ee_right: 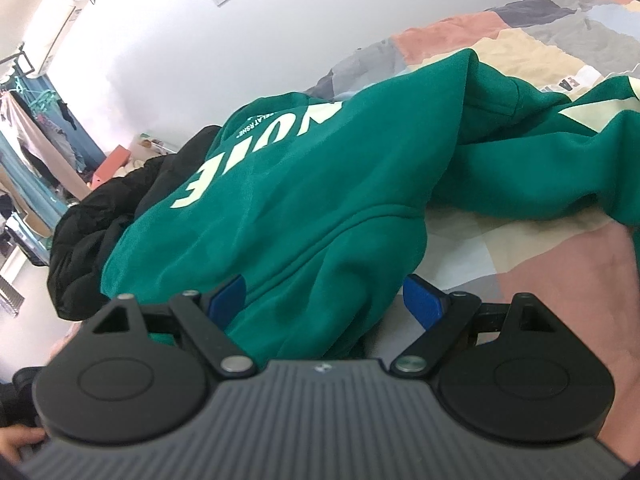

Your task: Fold large clothes

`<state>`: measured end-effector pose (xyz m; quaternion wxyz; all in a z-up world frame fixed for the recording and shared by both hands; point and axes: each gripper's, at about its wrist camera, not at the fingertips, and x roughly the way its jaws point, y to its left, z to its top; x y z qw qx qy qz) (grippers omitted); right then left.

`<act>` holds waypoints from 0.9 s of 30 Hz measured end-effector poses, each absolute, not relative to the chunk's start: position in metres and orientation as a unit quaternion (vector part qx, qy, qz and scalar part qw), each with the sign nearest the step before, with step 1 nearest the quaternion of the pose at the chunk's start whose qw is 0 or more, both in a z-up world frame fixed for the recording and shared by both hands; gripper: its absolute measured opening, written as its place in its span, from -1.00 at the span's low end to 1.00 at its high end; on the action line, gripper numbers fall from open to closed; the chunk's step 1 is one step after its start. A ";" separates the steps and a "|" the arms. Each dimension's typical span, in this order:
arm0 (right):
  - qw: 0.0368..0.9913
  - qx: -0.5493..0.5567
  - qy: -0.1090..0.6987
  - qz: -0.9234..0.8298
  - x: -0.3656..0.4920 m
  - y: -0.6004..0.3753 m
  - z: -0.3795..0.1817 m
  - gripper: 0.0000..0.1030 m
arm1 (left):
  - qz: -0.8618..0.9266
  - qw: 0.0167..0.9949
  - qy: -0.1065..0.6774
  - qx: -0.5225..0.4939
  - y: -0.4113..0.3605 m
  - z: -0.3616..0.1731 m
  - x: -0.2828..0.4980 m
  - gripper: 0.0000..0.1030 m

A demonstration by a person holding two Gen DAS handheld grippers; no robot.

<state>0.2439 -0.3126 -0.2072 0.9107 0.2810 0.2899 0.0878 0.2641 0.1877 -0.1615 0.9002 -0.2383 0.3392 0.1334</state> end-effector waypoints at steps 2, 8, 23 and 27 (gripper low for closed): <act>0.909 0.287 0.289 0.091 0.243 -0.314 -0.207 0.69 | 0.137 0.906 0.322 -0.239 0.187 -0.153 0.258 -0.06; 0.906 0.295 0.288 0.093 0.241 -0.314 -0.206 0.69 | 0.118 0.928 0.219 -0.276 0.193 -0.121 0.234 0.17; 0.913 0.291 0.275 0.082 0.258 -0.314 -0.209 0.69 | -0.106 0.890 0.311 -0.315 0.120 -0.158 0.305 0.17; 0.912 0.281 0.289 0.076 0.270 -0.314 -0.217 0.69 | -0.067 0.885 0.348 -0.302 0.109 -0.177 0.318 0.17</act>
